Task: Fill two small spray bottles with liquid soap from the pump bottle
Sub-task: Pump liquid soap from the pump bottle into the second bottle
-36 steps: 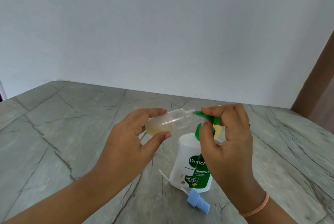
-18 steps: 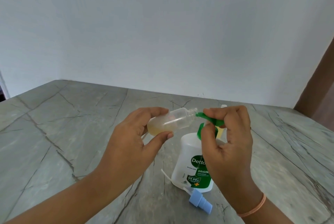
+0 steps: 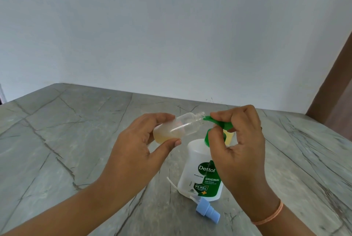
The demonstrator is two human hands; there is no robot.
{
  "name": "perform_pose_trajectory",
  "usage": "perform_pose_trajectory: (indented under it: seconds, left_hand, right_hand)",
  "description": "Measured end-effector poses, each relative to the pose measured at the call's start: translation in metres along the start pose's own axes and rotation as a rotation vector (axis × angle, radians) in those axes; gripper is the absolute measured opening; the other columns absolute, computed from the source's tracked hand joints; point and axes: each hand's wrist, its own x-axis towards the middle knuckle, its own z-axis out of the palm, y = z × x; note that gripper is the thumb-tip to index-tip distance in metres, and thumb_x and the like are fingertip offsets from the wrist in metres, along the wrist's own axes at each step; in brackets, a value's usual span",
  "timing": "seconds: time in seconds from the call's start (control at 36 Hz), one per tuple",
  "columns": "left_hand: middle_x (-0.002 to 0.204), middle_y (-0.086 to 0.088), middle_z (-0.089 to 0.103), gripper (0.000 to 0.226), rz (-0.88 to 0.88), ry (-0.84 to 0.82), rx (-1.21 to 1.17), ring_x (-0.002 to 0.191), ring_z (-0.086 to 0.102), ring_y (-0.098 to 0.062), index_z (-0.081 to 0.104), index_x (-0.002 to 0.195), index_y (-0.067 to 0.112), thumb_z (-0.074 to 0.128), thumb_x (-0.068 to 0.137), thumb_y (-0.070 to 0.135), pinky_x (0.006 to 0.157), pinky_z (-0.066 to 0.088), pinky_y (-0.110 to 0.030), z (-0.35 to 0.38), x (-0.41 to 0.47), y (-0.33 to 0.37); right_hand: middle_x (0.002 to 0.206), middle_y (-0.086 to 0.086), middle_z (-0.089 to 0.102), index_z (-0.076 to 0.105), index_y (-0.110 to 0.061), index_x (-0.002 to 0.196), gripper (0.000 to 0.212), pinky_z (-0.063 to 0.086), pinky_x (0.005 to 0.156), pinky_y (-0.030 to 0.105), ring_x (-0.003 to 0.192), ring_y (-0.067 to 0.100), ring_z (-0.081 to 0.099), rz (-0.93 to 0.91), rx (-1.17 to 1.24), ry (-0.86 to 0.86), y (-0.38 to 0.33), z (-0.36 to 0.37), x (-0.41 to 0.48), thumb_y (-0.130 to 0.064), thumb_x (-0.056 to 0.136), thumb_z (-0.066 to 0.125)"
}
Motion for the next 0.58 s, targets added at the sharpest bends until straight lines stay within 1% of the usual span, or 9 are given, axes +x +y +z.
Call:
perform_pose_trajectory:
  seconds: [0.06, 0.11, 0.22, 0.31, 0.39, 0.5, 0.58]
  left_hand:
    - [0.103, 0.026, 0.058, 0.037, 0.001, 0.001, 0.007, 0.096, 0.059, 0.003, 0.053, 0.103, 0.046, 0.067, 0.069, 0.041, 0.080, 0.046, -0.005, 0.000, 0.000, -0.002]
    - [0.104, 0.025, 0.059, 0.037, -0.003, -0.003, 0.012, 0.096, 0.060, 0.001, 0.053, 0.102, 0.047, 0.067, 0.068, 0.041, 0.081, 0.047, -0.006, 0.000, 0.000, -0.003]
    - [0.103, 0.027, 0.059, 0.037, -0.004, -0.007, 0.020, 0.098, 0.058, 0.002, 0.052, 0.101, 0.048, 0.065, 0.067, 0.044, 0.080, 0.046, -0.005, 0.000, 0.001, -0.004]
    - [0.110, 0.029, 0.055, 0.035, -0.004, -0.011, 0.018, 0.099, 0.056, 0.006, 0.052, 0.100, 0.049, 0.064, 0.067, 0.046, 0.078, 0.043, -0.002, 0.000, 0.001, -0.004]
    - [0.101, 0.028, 0.059, 0.035, -0.006, -0.003, 0.011, 0.098, 0.057, 0.005, 0.052, 0.100, 0.048, 0.066, 0.068, 0.045, 0.079, 0.044, -0.003, 0.000, 0.001, -0.003]
    - [0.103, 0.024, 0.059, 0.036, -0.016, 0.001, -0.011, 0.098, 0.059, 0.003, 0.053, 0.101, 0.046, 0.067, 0.068, 0.041, 0.079, 0.045, -0.004, 0.001, 0.000, -0.002]
    - [0.103, 0.024, 0.059, 0.036, -0.013, 0.008, -0.014, 0.097, 0.058, 0.005, 0.053, 0.101, 0.046, 0.068, 0.069, 0.039, 0.077, 0.044, -0.002, 0.001, 0.000, -0.001]
  right_hand:
    - [0.081, -0.004, 0.046, 0.061, -0.011, 0.081, 0.016, 0.045, 0.062, 0.031, 0.074, 0.022, 0.049, -0.005, 0.030, 0.013, 0.001, 0.003, -0.003, -0.016, 0.076, 0.046]
    - [0.081, -0.004, 0.046, 0.061, -0.009, 0.081, 0.016, 0.045, 0.061, 0.034, 0.073, 0.023, 0.049, -0.014, 0.036, 0.023, 0.001, 0.004, -0.005, -0.014, 0.076, 0.046]
    - [0.081, -0.003, 0.047, 0.063, -0.009, 0.083, 0.019, 0.044, 0.061, 0.029, 0.074, 0.022, 0.050, -0.011, 0.007, 0.011, -0.001, 0.002, -0.005, -0.015, 0.078, 0.046]
    - [0.082, -0.002, 0.049, 0.063, -0.011, 0.084, 0.020, 0.044, 0.061, 0.029, 0.075, 0.022, 0.050, -0.021, -0.042, -0.026, -0.003, -0.004, 0.000, -0.018, 0.078, 0.046]
    - [0.083, -0.003, 0.050, 0.064, -0.013, 0.086, 0.021, 0.044, 0.062, 0.027, 0.076, 0.021, 0.051, -0.027, -0.064, -0.047, -0.004, -0.009, 0.004, -0.020, 0.078, 0.046]
    - [0.084, -0.001, 0.051, 0.066, -0.011, 0.090, 0.026, 0.039, 0.065, 0.020, 0.078, 0.020, 0.051, -0.046, -0.121, -0.068, -0.002, -0.008, 0.004, -0.020, 0.079, 0.045]
    - [0.083, -0.001, 0.049, 0.066, -0.009, 0.088, 0.025, 0.038, 0.065, 0.019, 0.078, 0.021, 0.050, -0.044, -0.103, -0.038, -0.002, -0.006, 0.002, -0.019, 0.079, 0.045]
